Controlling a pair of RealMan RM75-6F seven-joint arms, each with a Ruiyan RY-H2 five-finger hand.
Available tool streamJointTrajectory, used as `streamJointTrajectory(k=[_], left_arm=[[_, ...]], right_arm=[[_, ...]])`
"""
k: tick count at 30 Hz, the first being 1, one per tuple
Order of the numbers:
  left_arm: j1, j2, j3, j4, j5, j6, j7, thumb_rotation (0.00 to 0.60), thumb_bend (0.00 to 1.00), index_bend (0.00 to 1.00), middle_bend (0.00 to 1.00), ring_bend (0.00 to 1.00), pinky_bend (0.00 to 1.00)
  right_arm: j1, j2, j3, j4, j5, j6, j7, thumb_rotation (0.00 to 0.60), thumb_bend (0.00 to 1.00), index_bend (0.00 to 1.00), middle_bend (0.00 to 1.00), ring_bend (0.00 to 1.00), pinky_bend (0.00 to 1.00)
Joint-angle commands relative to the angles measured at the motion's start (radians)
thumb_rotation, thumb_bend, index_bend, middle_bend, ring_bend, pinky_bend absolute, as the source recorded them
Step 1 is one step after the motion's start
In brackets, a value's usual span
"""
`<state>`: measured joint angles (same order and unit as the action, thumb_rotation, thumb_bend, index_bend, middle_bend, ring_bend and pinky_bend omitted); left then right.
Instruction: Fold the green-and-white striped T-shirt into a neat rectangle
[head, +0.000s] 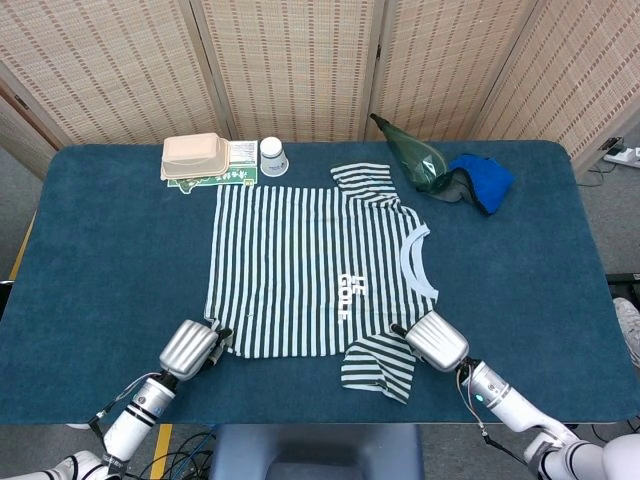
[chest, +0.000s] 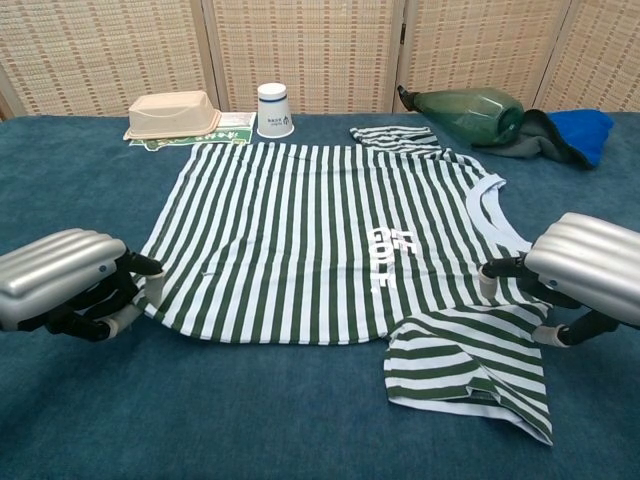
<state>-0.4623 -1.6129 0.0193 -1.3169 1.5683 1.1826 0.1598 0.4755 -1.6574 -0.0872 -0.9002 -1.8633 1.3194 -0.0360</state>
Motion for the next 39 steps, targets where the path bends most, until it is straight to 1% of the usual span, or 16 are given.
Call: streamJointTrajectory(k=[1,6,11,17,23,27,31,35,39], left_arm=[[-0.001,0.001,-0.001,-0.001,-0.001,-0.001,0.000,0.600,0.59,0.56,0.92,0.86,0.98],[-0.001,0.005,-0.001,-0.004,-0.006,-0.005,-0.005,0.600,0.59,0.56,0.92,0.86,0.98],[-0.003,0.007,-0.003,-0.005,-0.012,-0.011,-0.008,0.600,0.59,0.56,0.92,0.86,0.98],[-0.005,0.014,-0.004,-0.012,-0.013,-0.014,-0.023,0.600,0.59,0.56,0.92,0.86,0.98],[-0.005,0.023,-0.003,-0.020,-0.008,-0.009,-0.053,0.600,0.59,0.57,0.92,0.86,0.98],[-0.002,0.033,0.000,-0.028,0.005,0.008,-0.079,0.600,0.59,0.57,0.92,0.86,0.98],[0.006,0.055,0.005,-0.047,0.019,0.033,-0.117,0.600,0.59,0.58,0.92,0.86,0.98],[0.023,0.095,0.012,-0.081,0.028,0.064,-0.164,0.600,0.59,0.59,0.92,0.86,0.98],[0.047,0.139,0.023,-0.121,0.038,0.102,-0.206,0.600,0.59,0.60,0.92,0.86,0.98]], right_arm=[[0.007,-0.017,-0.007,0.030,-0.006,0.015,0.017,0.600,0.30,0.43,0.90,0.99,1.00],[0.013,-0.034,-0.012,0.071,-0.008,0.040,0.041,0.600,0.31,0.44,0.90,0.99,1.00],[0.021,-0.046,-0.024,0.094,-0.012,0.042,0.049,0.600,0.34,0.49,0.90,0.99,1.00],[0.028,-0.049,-0.038,0.100,-0.016,0.048,0.055,0.600,0.45,0.59,0.91,1.00,1.00],[0.026,-0.030,-0.046,0.075,-0.013,0.061,0.058,0.600,0.53,0.67,0.93,1.00,1.00],[0.024,-0.001,-0.050,0.025,-0.016,0.086,0.063,0.600,0.57,0.70,0.93,1.00,1.00],[0.018,0.039,-0.050,-0.042,-0.017,0.116,0.070,0.600,0.58,0.73,0.94,1.00,1.00],[0.010,0.097,-0.046,-0.145,-0.010,0.144,0.089,0.600,0.59,0.74,0.95,1.00,1.00],[0.006,0.155,-0.045,-0.240,-0.014,0.161,0.079,0.600,0.59,0.74,0.95,1.00,1.00]])
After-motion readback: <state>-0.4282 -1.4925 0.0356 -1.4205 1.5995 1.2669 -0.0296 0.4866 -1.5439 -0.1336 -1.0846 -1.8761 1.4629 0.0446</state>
